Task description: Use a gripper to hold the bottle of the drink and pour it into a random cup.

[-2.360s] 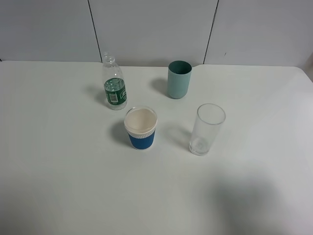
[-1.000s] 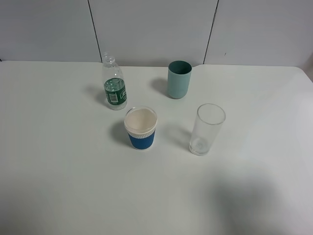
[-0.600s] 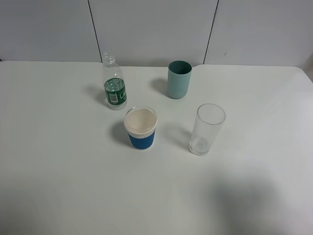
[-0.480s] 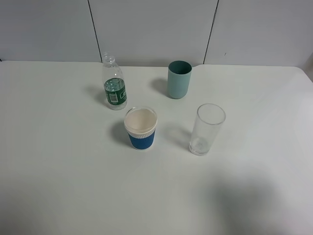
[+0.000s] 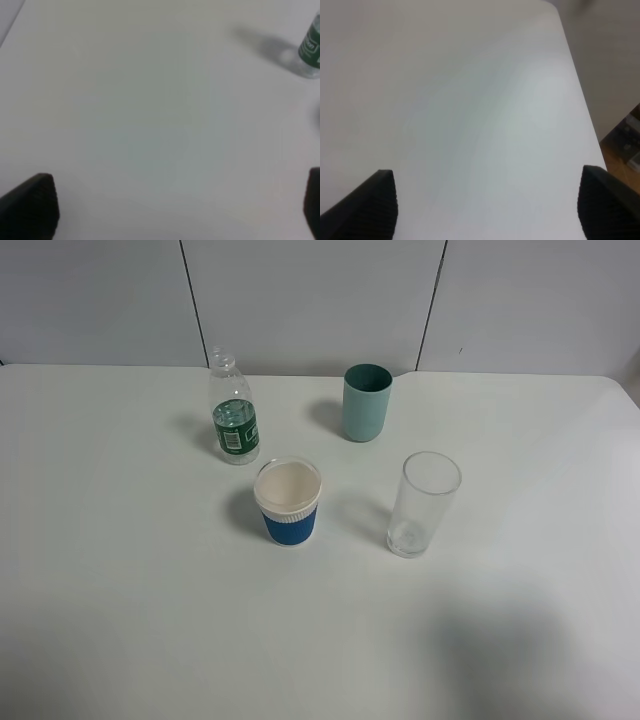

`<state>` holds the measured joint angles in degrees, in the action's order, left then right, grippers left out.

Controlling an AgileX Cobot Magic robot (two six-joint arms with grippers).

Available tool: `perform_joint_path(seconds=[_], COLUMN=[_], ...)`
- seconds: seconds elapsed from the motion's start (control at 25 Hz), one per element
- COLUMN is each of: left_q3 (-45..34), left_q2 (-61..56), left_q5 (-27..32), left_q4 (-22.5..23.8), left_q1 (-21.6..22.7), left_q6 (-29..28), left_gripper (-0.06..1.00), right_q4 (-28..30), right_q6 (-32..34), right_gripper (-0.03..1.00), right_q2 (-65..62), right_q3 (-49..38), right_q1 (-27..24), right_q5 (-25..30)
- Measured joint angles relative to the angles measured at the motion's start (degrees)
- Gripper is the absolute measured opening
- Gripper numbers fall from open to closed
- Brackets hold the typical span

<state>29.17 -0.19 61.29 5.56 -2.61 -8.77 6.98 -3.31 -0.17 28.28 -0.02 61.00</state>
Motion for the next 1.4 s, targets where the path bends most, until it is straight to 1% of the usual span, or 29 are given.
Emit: perform_joint_path(seconds=[1.4], left_q3=[0.0], left_q2=[0.0], left_q5=[0.0], left_q4=[0.0], left_q1=[0.0], left_q6=[0.1], left_gripper=[1.00], right_q4=[0.0], right_q6=[0.0], right_gripper=[0.74], right_q2=[0.0], right_q3=[0.0], right_q1=[0.0], right_q5=[0.0])
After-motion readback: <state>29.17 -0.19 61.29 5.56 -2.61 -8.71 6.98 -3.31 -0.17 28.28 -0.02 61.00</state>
